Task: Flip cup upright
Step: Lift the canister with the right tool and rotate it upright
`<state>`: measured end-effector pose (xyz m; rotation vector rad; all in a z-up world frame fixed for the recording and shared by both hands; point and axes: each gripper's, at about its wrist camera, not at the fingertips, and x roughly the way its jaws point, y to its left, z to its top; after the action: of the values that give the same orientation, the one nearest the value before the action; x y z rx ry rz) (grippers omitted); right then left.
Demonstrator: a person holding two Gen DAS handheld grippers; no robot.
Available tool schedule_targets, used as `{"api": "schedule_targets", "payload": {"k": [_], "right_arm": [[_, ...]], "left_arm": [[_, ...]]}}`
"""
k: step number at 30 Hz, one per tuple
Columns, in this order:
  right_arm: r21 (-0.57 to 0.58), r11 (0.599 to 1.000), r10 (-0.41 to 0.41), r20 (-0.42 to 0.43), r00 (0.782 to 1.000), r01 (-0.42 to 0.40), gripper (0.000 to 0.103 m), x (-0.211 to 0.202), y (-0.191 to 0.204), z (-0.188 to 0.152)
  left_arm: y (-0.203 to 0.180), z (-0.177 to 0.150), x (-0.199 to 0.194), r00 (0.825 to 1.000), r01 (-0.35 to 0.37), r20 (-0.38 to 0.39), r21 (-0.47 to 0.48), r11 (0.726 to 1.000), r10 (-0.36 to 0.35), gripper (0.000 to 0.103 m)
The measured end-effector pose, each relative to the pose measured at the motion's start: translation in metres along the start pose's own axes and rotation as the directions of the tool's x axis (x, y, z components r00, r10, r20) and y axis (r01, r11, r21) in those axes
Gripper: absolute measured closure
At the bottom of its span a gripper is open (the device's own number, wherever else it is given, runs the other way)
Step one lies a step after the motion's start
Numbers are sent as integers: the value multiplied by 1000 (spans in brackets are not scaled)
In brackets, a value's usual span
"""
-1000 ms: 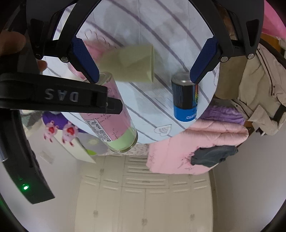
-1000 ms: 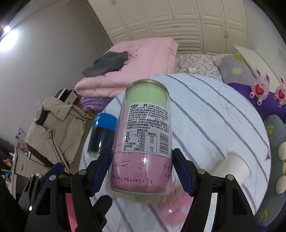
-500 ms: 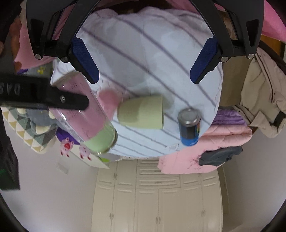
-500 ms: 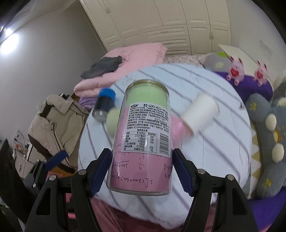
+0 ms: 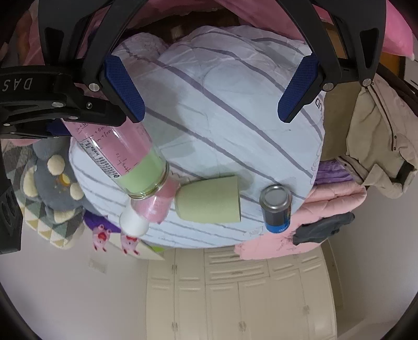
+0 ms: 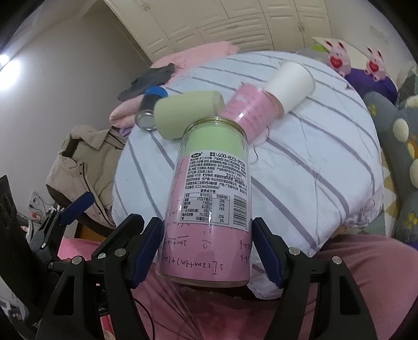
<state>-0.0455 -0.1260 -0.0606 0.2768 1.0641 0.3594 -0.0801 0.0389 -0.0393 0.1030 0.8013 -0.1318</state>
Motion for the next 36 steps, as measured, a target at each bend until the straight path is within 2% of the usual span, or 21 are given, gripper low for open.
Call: {"api": "schedule_targets", "payload": {"k": [6,11,15,30,36], "right_arm": [[29,999,-17,-13,1000,17,32,18,-8,1],[22,999,-39,-1,999,39,32,33,-12,16],[26,999,-36,-5,999,36,32,44,-15,37],[37,999,-32,-29,999,33,32,91,-28,121],[55,998,-22,-36,999,24,32,94,-30,131]], "left_arm": [[-3,4,18,999,-36,-22,7,999,36,0],[2,11,42,999,-22,-48,-37,999,21,0],[0,22,58,997,-41,-60,-38,998,39,0],[14,75,112,995,-47,-89,-96,994,38,0],[16,80,114,995,-39,-93,-106,994,29,0]]}}
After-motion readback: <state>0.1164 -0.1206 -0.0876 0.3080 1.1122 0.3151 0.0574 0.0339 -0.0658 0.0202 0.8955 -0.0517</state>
